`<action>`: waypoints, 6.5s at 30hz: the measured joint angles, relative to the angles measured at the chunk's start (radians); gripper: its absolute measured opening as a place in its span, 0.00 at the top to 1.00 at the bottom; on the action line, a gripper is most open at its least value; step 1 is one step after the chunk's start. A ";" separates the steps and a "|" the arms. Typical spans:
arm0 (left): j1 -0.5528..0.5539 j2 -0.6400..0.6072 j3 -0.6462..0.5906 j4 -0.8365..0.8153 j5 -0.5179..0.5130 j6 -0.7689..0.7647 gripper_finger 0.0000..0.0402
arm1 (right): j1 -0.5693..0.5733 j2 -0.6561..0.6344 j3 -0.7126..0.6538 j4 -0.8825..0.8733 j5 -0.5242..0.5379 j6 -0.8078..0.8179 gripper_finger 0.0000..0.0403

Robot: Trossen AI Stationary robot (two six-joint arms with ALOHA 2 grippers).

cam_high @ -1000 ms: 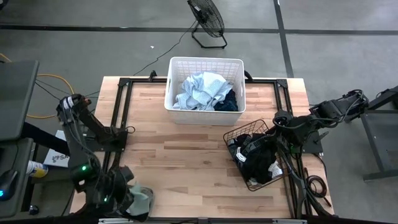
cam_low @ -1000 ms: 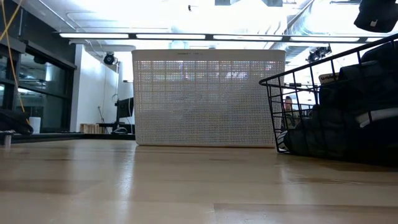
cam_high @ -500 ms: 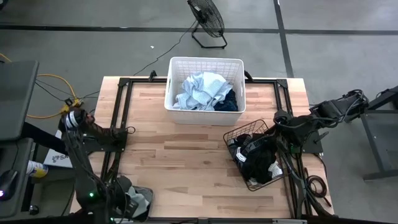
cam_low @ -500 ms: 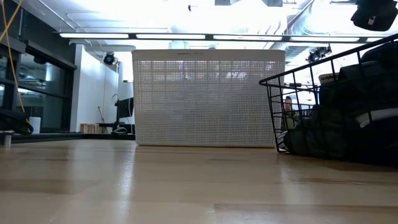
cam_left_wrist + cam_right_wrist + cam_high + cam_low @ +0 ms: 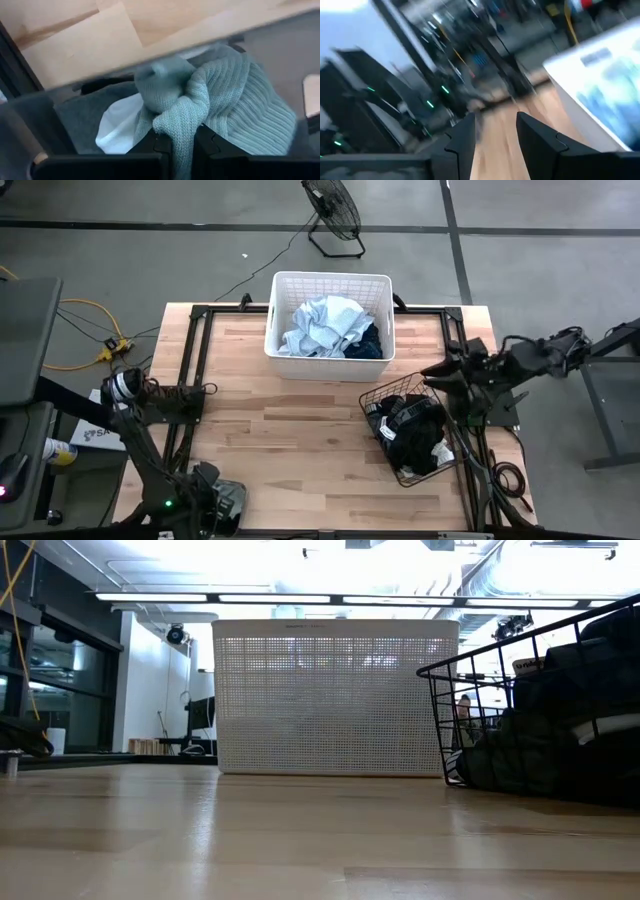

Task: Pick & Place Cloths
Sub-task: Put the gray sock into the black bin, then return to Home Position

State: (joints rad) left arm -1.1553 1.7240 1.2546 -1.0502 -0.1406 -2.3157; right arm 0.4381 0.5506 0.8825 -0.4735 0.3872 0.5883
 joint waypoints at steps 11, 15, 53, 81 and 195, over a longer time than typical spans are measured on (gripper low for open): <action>0.052 -0.003 -0.098 0.116 0.000 0.005 0.95 | 0.000 -0.143 -0.398 0.656 -0.028 -0.171 0.67; 0.075 -0.003 -0.111 0.129 0.002 0.007 0.95 | 0.000 -0.237 -0.492 0.714 -0.022 -0.176 0.67; 0.151 0.002 -0.118 0.198 -0.010 0.019 0.95 | -0.048 -0.539 -0.874 1.042 -0.022 -0.335 0.67; 0.266 0.003 -0.118 0.220 -0.063 0.079 0.80 | -0.054 -0.535 -0.876 0.626 -0.050 -0.326 0.67; 0.160 0.031 -0.005 0.091 0.141 0.034 0.52 | -0.054 -0.535 -0.878 0.619 -0.050 -0.324 0.67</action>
State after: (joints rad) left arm -0.9951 1.7547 1.2499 -0.9596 0.0002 -2.2822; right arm 0.3843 0.0158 0.0048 0.1452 0.3376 0.2646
